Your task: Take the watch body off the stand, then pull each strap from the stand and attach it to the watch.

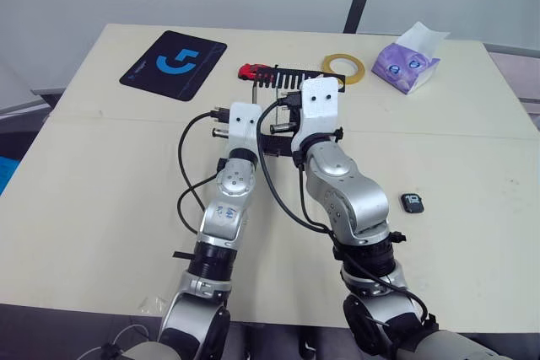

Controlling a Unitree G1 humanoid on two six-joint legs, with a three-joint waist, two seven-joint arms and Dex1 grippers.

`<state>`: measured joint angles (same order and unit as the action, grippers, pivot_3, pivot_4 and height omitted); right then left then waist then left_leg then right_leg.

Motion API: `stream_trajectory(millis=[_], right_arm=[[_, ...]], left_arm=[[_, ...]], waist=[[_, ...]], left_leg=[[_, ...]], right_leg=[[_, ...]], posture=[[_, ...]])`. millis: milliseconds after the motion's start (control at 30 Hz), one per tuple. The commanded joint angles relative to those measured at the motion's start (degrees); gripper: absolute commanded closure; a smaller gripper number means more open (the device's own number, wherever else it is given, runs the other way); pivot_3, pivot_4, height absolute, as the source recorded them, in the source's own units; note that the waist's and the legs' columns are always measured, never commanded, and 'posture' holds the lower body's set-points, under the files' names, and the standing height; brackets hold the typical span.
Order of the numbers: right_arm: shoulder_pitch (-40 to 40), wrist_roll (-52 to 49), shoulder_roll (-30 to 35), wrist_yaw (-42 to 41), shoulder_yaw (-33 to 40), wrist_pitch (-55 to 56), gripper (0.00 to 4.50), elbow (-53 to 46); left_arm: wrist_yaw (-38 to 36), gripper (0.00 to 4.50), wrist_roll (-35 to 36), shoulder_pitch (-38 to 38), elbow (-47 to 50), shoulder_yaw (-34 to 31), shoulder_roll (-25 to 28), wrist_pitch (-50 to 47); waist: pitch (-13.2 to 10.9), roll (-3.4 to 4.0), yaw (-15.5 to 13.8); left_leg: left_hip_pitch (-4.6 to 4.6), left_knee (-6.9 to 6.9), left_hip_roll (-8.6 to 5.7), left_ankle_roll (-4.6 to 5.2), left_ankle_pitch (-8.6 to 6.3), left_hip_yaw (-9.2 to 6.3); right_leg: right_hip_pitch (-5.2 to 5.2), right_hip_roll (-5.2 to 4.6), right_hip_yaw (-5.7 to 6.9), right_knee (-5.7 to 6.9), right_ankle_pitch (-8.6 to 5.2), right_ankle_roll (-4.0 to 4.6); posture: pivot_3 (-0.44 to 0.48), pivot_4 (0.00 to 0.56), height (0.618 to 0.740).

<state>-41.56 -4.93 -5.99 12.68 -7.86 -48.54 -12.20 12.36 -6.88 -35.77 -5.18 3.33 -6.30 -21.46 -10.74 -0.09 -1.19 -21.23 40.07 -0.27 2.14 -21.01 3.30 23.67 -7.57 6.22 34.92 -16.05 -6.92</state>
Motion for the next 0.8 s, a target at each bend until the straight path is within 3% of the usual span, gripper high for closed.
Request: stream_trajectory(millis=[33, 433, 667, 800], right_arm=[[-0.4, 0.8, 0.0, -1.3, -0.6, -1.5, 4.43, -5.7], [5.2, 1.2, 2.1, -4.9, -4.1, -11.8, 4.43, -19.7], [9.4, 1.0, 5.5, -7.8, -3.6, -15.4, 4.43, -27.1], [9.5, 0.3, 7.6, -10.3, -2.1, -15.6, 4.50, -27.8]], left_arm=[[-0.2, 4.50, 0.3, -0.9, -1.3, 0.5, -1.3, 0.8], [-1.3, 4.50, 1.0, -2.4, -4.3, 0.3, -1.4, 1.4], [-6.7, 4.50, 1.7, -0.9, -3.1, 1.8, 0.4, 0.9], [-11.0, 3.08, 3.2, 1.2, 0.7, 1.9, 1.5, 0.0]], waist=[[0.0, 0.00, 0.0], [0.0, 0.00, -0.2], [0.0, 0.00, -0.3], [0.0, 0.00, 0.0]], left_leg=[[0.00, 0.00, 0.00, 0.00, 0.00, 0.00], [-0.01, -0.03, -0.01, 0.00, 0.00, -0.05], [-0.02, -0.02, -0.06, 0.00, 0.00, -0.10], [-0.03, -0.04, -0.06, 0.00, 0.00, -0.09]], right_leg=[[0.00, 0.00, 0.00, 0.00, 0.00, 0.00], [0.00, 0.00, 0.03, -0.03, 0.00, 0.00], [-0.03, -0.01, 0.05, -0.09, 0.02, -0.04], [-0.02, -0.01, 0.05, -0.12, 0.02, -0.04]], posture=[[0.000, 0.150, 0.738], [0.000, 0.150, 0.738], [0.000, 0.150, 0.738], [0.000, 0.150, 0.738]])
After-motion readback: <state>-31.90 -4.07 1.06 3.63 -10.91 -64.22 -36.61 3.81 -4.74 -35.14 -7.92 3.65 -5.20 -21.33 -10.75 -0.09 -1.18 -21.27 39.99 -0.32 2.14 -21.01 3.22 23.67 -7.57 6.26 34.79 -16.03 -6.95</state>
